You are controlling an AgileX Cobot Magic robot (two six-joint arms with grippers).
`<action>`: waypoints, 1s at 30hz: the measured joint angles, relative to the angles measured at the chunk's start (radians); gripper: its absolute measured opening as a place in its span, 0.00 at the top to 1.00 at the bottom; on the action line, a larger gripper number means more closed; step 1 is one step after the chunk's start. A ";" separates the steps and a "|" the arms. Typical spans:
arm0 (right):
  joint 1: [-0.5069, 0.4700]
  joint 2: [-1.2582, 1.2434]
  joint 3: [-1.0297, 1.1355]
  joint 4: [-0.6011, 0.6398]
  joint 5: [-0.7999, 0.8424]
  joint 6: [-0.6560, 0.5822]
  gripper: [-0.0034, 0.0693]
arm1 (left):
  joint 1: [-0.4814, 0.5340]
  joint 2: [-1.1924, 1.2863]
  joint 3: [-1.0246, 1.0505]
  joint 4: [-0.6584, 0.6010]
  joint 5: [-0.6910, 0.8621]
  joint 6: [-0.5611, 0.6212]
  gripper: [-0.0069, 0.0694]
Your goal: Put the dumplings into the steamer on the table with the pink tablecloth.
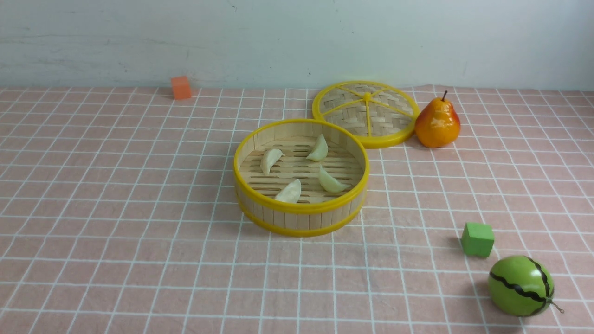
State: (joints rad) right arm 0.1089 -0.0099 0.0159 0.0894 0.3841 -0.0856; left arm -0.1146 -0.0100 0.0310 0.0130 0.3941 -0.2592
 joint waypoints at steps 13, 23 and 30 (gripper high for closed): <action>0.000 0.000 0.000 0.000 0.000 0.000 0.77 | 0.000 0.000 0.000 0.000 0.000 0.000 0.93; 0.000 0.000 -0.001 -0.001 0.001 0.000 0.76 | 0.000 0.000 0.000 0.000 0.000 0.000 0.92; 0.000 0.000 -0.001 -0.001 0.001 -0.006 0.75 | 0.000 0.000 0.000 0.000 0.000 0.000 0.91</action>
State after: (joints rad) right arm 0.1089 -0.0099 0.0151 0.0885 0.3852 -0.0920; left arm -0.1146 -0.0100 0.0310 0.0130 0.3944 -0.2592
